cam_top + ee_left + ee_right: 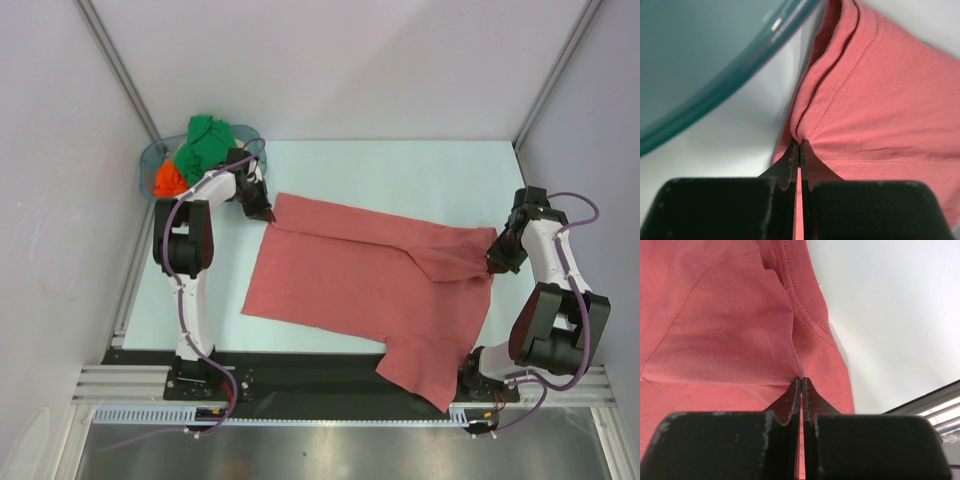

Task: Fold and stack the t-shirts
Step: Fold the tshirt

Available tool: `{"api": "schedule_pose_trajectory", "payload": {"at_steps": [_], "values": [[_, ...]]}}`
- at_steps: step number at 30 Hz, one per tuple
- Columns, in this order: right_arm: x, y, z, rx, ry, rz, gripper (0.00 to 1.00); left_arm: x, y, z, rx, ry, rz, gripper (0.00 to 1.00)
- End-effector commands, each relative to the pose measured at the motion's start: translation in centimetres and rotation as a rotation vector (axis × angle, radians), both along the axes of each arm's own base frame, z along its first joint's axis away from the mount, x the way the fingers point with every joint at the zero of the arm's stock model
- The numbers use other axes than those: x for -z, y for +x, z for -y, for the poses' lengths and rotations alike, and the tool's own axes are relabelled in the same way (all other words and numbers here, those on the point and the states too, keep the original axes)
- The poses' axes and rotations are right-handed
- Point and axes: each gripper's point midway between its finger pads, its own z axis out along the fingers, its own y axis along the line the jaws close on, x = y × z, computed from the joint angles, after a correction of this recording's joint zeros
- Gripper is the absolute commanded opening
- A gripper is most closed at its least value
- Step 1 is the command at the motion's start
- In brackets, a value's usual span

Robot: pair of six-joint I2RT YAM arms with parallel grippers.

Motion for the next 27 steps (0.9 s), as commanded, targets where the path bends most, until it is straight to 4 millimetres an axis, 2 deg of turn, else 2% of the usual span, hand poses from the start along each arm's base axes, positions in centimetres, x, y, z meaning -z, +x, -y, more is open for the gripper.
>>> {"api": "schedule_pose_trajectory", "payload": {"at_steps": [1,4,5,6,7,8,9,10,12,14,15,16,17,18,19,20,22,23,24,26,27], "values": [[-0.3,-0.3,0.7,0.005,-0.028,-0.004,0.0,-2.9,1.0,-1.1,-0.009,0.039,0.087,0.02],[0.4,-1.2,1.5,0.022,-0.058,-0.049,0.05,-2.6,0.8,-1.3,-0.012,0.055,0.078,0.09],[0.4,-1.5,1.7,0.028,-0.065,-0.062,0.09,-2.6,0.7,-1.7,-0.019,0.078,0.074,0.14],[0.2,-1.9,1.9,0.039,-0.071,-0.07,0.19,-2.7,0.4,-2.1,-0.027,0.097,0.07,0.17],[0.0,-2.0,2.0,0.049,-0.073,-0.071,0.23,-4.0,0.4,-2.4,-0.035,0.11,0.094,0.26],[-0.3,-2.0,2.2,0.078,-0.072,-0.063,0.35,-4.6,0.3,-2.6,-0.042,0.123,0.107,0.31],[-0.7,-2.1,1.9,0.085,-0.064,-0.059,0.37,-5.0,-0.1,-2.6,-0.042,0.133,0.118,0.33],[-1.7,-1.4,1.6,0.088,-0.047,-0.01,0.38,-6.9,-0.1,-2.5,-0.042,0.134,0.162,0.38],[-2.9,-0.6,1.5,0.103,-0.042,0.046,0.48,-8.0,-0.5,-2.1,-0.041,0.137,0.186,0.42],[-4.9,2.0,1.6,0.079,-0.047,0.191,0.56,-10.4,-0.4,-1.6,-0.056,0.113,0.253,0.44],[-5.5,3.0,1.7,0.079,-0.047,0.243,0.6,-10.8,-0.5,-0.6,-0.041,0.085,0.284,0.44],[-6.0,4.6,1.3,0.06,-0.006,0.299,0.63,-12.3,-0.5,0.0,-0.037,0.065,0.328,0.45],[-6.9,6.8,2.0,0.057,-0.024,0.387,0.65,-12.8,-0.6,0.6,-0.025,0.059,0.349,0.45],[-7.0,8.2,1.8,0.041,-0.006,0.427,0.66,-13.5,-0.8,2.2,0.01,0.046,0.377,0.45],[-6.8,9.3,2.0,0.037,0.0,0.444,0.67,-14.5,-0.1,3.4,0.029,0.027,0.438,0.47],[-6.2,11.1,2.7,0.032,-0.003,0.446,0.67,-14.7,0.0,4.5,0.048,0.007,0.455,0.48],[-5.2,12.6,3.4,0.028,-0.004,0.414,0.67,-15.0,0.4,7.5,0.104,-0.079,0.481,0.48],[-4.3,13.6,3.8,0.024,0.001,0.394,0.67,-15.6,1.0,8.3,0.11,-0.102,0.489,0.48],[-3.9,14.1,4.1,0.025,0.005,0.391,0.68,-13.5,1.3,9.1,0.121,-0.111,0.439,0.47],[-2.2,14.8,4.3,0.015,0.025,0.365,0.64,-13.0,1.9,10.0,0.122,-0.142,0.411,0.42],[-2.0,15.1,4.5,0.014,0.029,0.366,0.63,-11.4,2.1,10.1,0.117,-0.142,0.377,0.42]]}}
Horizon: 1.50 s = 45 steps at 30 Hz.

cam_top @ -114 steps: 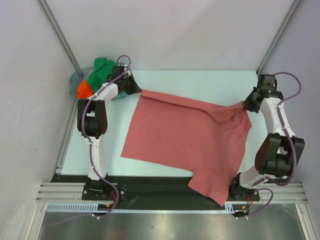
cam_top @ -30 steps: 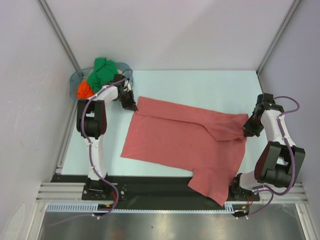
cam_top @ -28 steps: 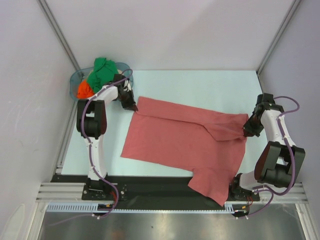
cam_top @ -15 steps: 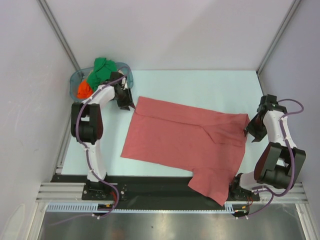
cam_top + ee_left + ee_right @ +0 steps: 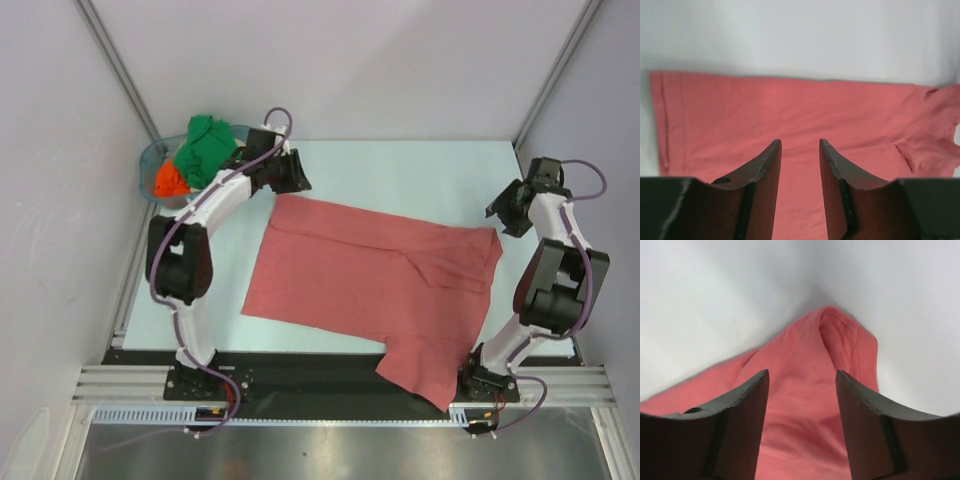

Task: Fold and stack the t-shirts
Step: Fold the tshirt

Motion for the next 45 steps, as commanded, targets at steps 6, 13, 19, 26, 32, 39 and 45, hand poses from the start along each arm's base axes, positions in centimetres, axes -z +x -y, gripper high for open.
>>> {"api": "schedule_pose_trajectory", "payload": {"at_steps": [6,13,19,26,32,39,45], "values": [[3.0,2.4,1.0,-0.037,0.051,-0.001,0.49,5.5,2.0,1.9,-0.013,-0.082,-0.142,0.4],[6.7,2.9,1.5,-0.045,0.071,-0.048,0.5,8.8,1.8,0.9,-0.079,-0.087,-0.252,0.39],[7.4,4.1,3.1,-0.028,0.022,-0.035,0.34,10.5,1.9,0.0,-0.106,-0.082,-0.287,0.39],[7.5,3.4,4.9,0.01,-0.032,-0.061,0.15,10.7,2.1,-1.0,-0.106,-0.017,-0.262,0.38],[7.3,3.2,4.4,-0.002,-0.008,-0.08,0.29,9.6,2.0,-1.6,-0.084,0.018,-0.24,0.39],[3.0,-0.1,3.7,0.011,-0.056,-0.158,0.58,2.7,2.4,-3.8,-0.063,0.136,-0.075,0.52],[2.0,0.7,3.2,-0.07,-0.086,-0.107,0.77,3.4,2.1,-6.8,-0.055,0.317,-0.052,0.65]]}}
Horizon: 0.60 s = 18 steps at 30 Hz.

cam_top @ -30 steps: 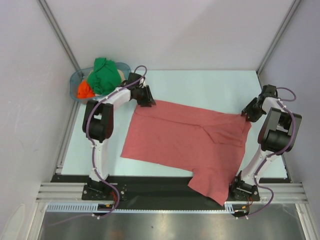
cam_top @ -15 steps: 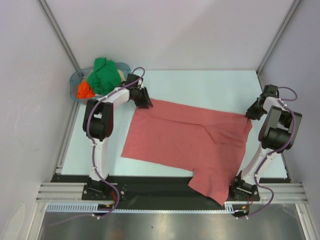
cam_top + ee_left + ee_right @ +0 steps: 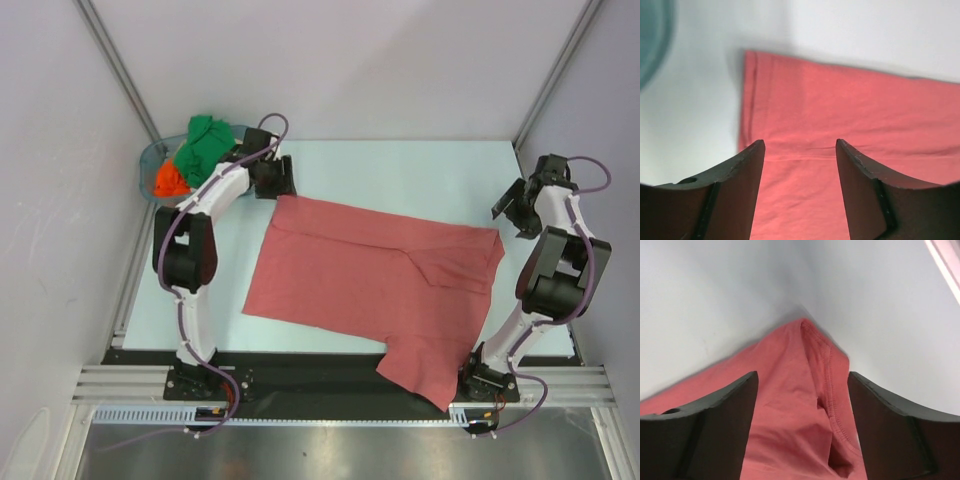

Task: Fold and stack the t-shirts
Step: Fold the tshirt

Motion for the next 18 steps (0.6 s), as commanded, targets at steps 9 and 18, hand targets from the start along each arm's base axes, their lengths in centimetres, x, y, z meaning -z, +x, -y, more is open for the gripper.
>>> {"api": "schedule_pose_trajectory", "payload": {"at_steps": [9,18], "values": [[3.7,1.8,-0.7,-0.197,0.035,-0.048,0.59,1.9,2.7,-4.0,0.047,0.241,0.02,0.59],[4.1,2.1,-0.2,-0.203,0.025,-0.042,0.53,2.8,4.4,-3.3,0.034,0.197,0.04,0.57]]}}
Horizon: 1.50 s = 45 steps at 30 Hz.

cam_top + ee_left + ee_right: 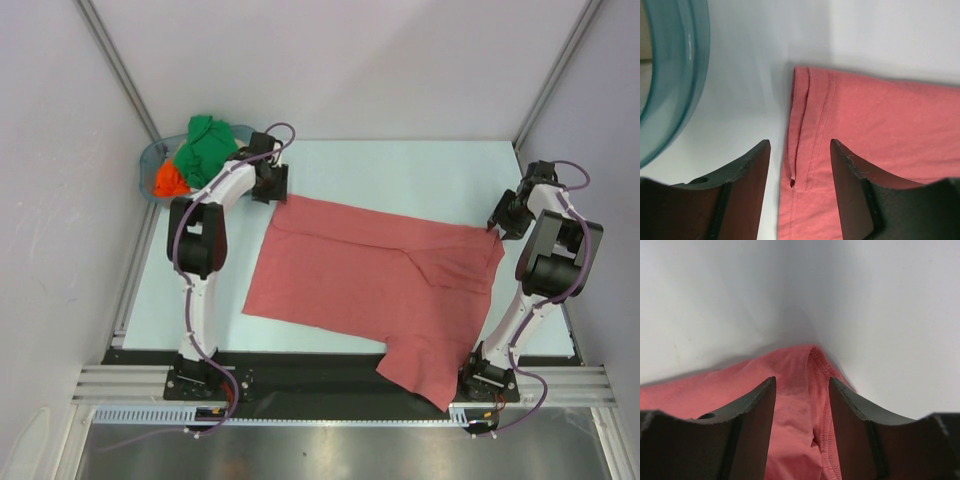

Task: Fold and stack the t-shirts
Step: Fold the tshirt

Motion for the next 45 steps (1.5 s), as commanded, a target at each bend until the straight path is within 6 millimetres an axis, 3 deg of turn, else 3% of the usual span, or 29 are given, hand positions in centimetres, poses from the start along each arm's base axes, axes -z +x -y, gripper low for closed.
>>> {"api": "schedule_pose_trajectory", "payload": {"at_steps": [1,10,15,21,26,28,32,35,37,45], "values": [[-0.7,1.0,0.6,-0.02,-0.013,0.044,0.53,-1.9,2.2,0.2,0.009,-0.011,0.077,0.58],[-0.5,0.7,0.2,-0.032,-0.003,0.051,0.54,0.6,3.6,0.5,-0.013,-0.02,0.082,0.57],[-0.3,0.3,0.2,-0.036,-0.016,0.029,0.45,0.7,4.7,1.2,-0.021,-0.056,0.103,0.54],[0.3,-0.1,0.8,-0.026,-0.043,0.001,0.53,1.6,4.6,1.8,-0.032,-0.087,0.073,0.48],[1.1,0.2,0.8,-0.026,-0.026,0.001,0.52,2.1,4.3,2.3,-0.038,-0.118,0.049,0.43],[1.6,0.2,0.7,-0.025,-0.022,-0.009,0.48,2.2,4.3,2.4,-0.041,-0.122,0.046,0.39],[3.0,0.3,0.6,-0.021,-0.016,-0.023,0.34,2.7,4.1,2.4,-0.054,-0.126,0.033,0.21],[3.0,1.0,0.7,-0.022,-0.025,-0.002,0.3,3.0,4.3,2.5,-0.066,-0.137,0.028,0.09],[3.0,1.7,0.9,-0.02,-0.035,0.025,0.21,3.0,4.6,2.5,-0.076,-0.139,0.033,0.02],[0.7,7.3,0.7,-0.051,-0.106,0.19,0.0,0.8,6.9,1.6,-0.184,-0.132,0.145,0.0]]}}
